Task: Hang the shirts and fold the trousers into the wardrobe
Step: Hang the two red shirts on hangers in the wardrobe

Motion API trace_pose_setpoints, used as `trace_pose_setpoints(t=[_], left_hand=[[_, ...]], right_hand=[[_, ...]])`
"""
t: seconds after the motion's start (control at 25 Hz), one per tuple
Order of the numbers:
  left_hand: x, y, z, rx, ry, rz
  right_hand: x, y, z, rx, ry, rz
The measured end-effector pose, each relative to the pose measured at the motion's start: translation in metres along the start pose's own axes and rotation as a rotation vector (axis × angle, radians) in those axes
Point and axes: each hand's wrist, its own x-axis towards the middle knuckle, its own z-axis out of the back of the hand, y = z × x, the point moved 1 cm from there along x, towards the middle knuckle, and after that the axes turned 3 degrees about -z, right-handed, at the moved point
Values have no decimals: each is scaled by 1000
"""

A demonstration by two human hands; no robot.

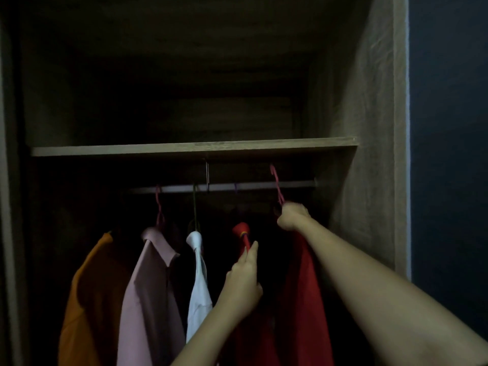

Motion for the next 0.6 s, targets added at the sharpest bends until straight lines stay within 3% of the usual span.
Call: trace_pose_setpoints(t=[0.12, 0.36, 0.48, 0.6], left_hand=[[0, 12, 2, -39, 14, 1], [-9, 18, -11, -50, -78, 14], [-29, 26, -36, -54, -267, 180], [-55, 44, -67, -55, -211, 411]], right_hand=[[10, -12, -26, -2, 91, -24], [-28, -21, -43, 160, 8, -53], [-89, -48, -75, 294, -104, -127], [-136, -85, -123, 353, -245, -154]])
